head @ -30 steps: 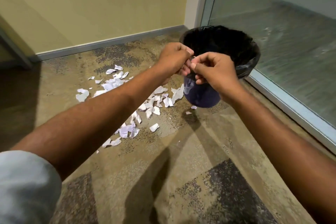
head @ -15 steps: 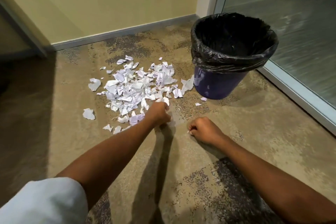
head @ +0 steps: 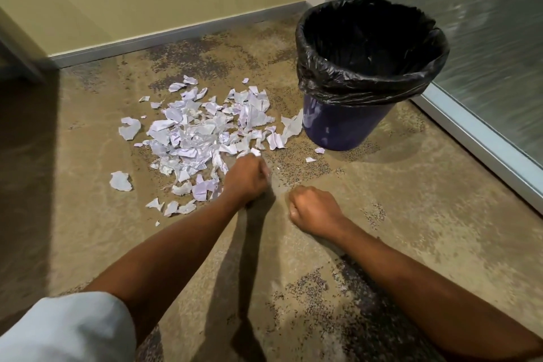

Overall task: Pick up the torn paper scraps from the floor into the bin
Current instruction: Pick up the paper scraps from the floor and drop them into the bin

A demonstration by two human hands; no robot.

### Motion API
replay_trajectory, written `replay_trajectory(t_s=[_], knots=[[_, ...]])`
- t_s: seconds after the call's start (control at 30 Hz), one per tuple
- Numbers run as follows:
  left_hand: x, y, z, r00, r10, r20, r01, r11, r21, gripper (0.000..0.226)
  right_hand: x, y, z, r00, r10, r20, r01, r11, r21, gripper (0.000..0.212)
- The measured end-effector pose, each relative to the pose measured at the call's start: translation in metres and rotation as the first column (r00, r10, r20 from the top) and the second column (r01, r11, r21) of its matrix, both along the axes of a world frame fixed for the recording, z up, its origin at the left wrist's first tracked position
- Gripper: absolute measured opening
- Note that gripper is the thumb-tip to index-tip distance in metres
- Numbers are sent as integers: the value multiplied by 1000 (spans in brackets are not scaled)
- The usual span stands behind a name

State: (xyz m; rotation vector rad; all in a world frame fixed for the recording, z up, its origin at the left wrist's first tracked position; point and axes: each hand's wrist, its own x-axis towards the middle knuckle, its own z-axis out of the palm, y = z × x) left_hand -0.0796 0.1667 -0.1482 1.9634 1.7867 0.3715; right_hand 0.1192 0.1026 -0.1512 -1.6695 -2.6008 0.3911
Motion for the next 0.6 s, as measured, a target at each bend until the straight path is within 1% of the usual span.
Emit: replay_trajectory(t_s=[0.1,0.17,0.2,0.27,0.33,0.4,0.5,0.57,0.6], knots=[[10,7,-8,1000,-30,-2,30,998,53,12,-1,0,-4,988,-122,-94,119,992,-34,9],[17,12,-14,999,-36,-17,37,995,97,14,4,2,-9,940,-258,-222,239,965,-110,8],[20,14,-16,999,-40,-28,44,992,122,16,7,3,-10,895,-328,-304,289,943,-165,7],[25,18,-21,998,-54,-44,60,986,153,23,14,7,-9,768,-457,-449,362,888,-284,9],[27,21,-25,998,-55,-39,60,987,150,21,21,14,-7,652,-555,-516,421,831,-363,12],[28,23,-29,998,-53,-34,57,989,138,14,30,25,-6,582,-607,-541,462,794,-394,15],[29,23,-33,999,-49,-5,50,987,151,8,42,44,-9,554,-623,-552,507,778,-370,16],[28,25,-34,999,-41,15,38,989,146,11,46,59,-9,559,-614,-558,531,781,-328,19],[27,26,-34,999,-44,17,41,990,138,13,47,66,-8,576,-599,-556,537,790,-296,20]])
